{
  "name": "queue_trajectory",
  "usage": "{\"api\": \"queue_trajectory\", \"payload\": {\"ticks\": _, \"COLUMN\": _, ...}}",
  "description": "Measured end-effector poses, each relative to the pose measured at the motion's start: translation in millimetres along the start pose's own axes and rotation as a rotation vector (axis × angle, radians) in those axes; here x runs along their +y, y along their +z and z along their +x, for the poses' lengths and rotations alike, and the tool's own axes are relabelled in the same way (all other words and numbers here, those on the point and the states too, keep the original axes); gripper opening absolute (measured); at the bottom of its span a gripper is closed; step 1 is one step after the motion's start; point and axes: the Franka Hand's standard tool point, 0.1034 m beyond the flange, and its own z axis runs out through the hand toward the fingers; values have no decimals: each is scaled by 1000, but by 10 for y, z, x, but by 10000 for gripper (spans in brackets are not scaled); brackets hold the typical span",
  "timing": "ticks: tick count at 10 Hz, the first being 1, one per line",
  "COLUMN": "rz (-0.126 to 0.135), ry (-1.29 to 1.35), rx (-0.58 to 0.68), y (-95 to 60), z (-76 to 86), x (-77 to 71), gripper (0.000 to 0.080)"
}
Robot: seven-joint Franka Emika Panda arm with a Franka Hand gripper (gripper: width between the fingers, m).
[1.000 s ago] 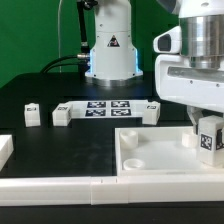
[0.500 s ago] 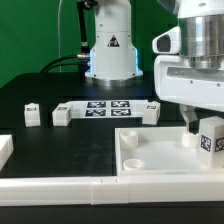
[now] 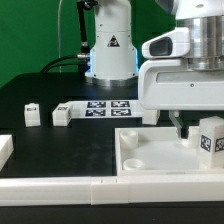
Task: Assemble one leg
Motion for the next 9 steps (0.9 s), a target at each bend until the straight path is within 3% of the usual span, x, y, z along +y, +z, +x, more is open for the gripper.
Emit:
{"api": "queue_trajectory", "payload": {"ticks": 4, "rz": -41, "ry": -563, "rx": -30, "y": 16, "z": 13, "x": 1, "gripper": 649}}
{"api": "queue_trajectory", "payload": {"ticks": 7, "rz": -47, "ry": -628, "rx": -31, "y": 21, "z": 29, "x": 27, "gripper": 640}}
{"api": "queue_trajectory", "payload": {"ticks": 8, "rz": -47, "ry": -627, "rx": -31, "y": 21, "z": 29, "x": 29, "gripper": 462}}
{"api": "queue_trajectory", "payload": {"ticks": 9, "rz": -47, "ry": -612, "rx": -31, "y": 22, "z": 29, "x": 29, "gripper": 462}}
